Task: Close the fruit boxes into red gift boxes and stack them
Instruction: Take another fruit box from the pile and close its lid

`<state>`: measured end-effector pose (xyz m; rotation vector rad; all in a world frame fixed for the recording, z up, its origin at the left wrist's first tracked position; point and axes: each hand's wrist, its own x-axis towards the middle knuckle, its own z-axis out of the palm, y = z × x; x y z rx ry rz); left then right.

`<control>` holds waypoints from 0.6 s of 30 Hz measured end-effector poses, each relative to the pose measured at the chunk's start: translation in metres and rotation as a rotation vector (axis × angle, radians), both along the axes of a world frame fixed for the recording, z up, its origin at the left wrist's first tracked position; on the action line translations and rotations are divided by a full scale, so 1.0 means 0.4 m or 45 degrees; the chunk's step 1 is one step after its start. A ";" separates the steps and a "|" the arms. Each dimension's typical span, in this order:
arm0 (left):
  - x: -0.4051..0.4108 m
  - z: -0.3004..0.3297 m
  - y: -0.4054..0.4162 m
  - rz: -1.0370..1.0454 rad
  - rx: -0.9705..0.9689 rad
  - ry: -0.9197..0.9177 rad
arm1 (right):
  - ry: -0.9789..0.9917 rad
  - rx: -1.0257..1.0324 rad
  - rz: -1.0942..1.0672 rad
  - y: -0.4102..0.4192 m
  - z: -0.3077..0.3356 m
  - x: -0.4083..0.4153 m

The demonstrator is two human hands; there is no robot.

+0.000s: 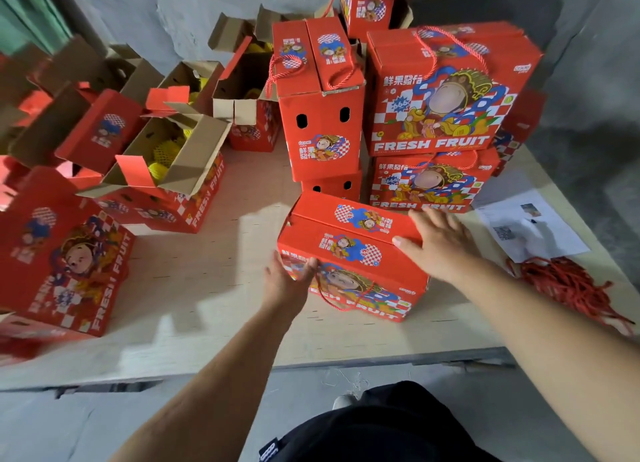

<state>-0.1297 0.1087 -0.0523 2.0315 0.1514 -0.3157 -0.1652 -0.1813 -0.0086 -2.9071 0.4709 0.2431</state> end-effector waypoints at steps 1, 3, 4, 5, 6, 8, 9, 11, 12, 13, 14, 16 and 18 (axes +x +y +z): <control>-0.010 -0.003 -0.016 -0.010 -0.198 0.076 | 0.046 0.084 -0.063 -0.005 0.002 0.008; -0.027 0.002 -0.038 -0.035 -0.447 0.208 | 0.085 0.159 -0.169 0.002 0.013 -0.001; -0.033 0.009 -0.042 -0.057 -0.501 0.281 | 0.095 0.110 -0.187 0.013 0.022 -0.016; -0.038 0.013 -0.046 -0.104 -0.528 0.348 | 0.124 0.057 -0.193 0.027 0.030 -0.037; -0.042 0.015 -0.048 -0.157 -0.544 0.414 | 0.171 0.044 -0.201 0.043 0.033 -0.063; -0.037 0.018 -0.056 -0.216 -0.531 0.507 | 0.271 0.202 -0.229 0.068 0.020 -0.121; -0.031 0.018 -0.059 -0.225 -0.501 0.503 | 0.310 0.348 -0.266 0.079 0.013 -0.145; -0.018 0.018 -0.063 -0.229 -0.419 0.438 | 0.355 0.697 -0.352 0.091 0.002 -0.162; -0.012 0.020 -0.063 -0.224 -0.390 0.404 | 0.382 0.884 -0.414 0.090 -0.002 -0.156; -0.007 0.021 -0.063 -0.220 -0.377 0.367 | 0.432 1.080 -0.486 0.090 0.001 -0.144; -0.002 0.025 -0.064 -0.217 -0.375 0.320 | 0.462 1.291 -0.598 0.086 0.003 -0.128; 0.007 0.045 -0.071 -0.197 -0.421 0.202 | 0.283 1.582 -0.831 0.086 0.002 -0.095; 0.022 0.092 -0.083 -0.139 -0.584 0.103 | -0.192 1.442 -0.909 0.093 0.002 -0.063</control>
